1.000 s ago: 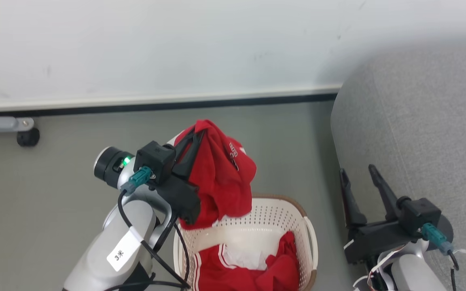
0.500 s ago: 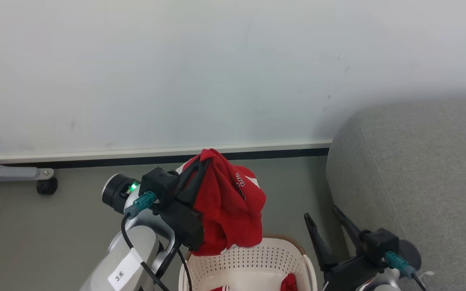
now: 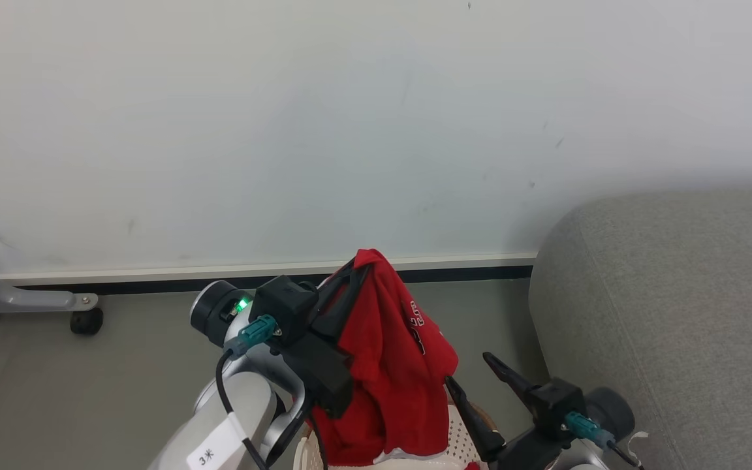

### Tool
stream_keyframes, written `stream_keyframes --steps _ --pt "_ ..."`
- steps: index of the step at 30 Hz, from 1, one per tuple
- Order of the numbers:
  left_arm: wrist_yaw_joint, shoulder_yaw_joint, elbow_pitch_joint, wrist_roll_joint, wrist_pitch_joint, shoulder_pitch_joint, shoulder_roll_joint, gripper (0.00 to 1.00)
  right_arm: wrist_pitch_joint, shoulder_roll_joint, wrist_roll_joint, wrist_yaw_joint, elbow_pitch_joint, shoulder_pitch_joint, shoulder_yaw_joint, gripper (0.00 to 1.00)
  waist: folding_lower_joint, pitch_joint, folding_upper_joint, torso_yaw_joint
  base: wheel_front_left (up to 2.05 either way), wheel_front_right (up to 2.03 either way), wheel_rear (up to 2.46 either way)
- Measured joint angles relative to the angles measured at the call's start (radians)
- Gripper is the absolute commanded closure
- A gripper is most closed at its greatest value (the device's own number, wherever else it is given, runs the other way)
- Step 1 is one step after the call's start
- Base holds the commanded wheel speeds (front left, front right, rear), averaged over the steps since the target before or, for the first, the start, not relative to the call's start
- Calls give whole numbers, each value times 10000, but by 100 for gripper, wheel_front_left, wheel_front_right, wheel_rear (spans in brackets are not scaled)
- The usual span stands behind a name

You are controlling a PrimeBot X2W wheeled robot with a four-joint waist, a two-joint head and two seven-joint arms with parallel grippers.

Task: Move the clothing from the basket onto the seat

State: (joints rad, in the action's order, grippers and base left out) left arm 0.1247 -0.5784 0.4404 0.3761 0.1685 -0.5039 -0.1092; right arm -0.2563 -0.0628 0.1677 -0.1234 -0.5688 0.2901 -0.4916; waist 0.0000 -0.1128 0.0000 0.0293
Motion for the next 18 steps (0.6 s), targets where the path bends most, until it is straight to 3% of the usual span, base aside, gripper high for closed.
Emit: stream_keyframes --steps 8,18 --pt "59 -280 -694 35 -362 0 75 100 2 10 96 -2 -642 504 -1310 0 0 67 0 173 0 0 0" --pt "61 -522 -1277 117 -731 -1 117 100 0 10 382 -2 -1544 1570 -1981 0 0 154 0 283 0 0 0"
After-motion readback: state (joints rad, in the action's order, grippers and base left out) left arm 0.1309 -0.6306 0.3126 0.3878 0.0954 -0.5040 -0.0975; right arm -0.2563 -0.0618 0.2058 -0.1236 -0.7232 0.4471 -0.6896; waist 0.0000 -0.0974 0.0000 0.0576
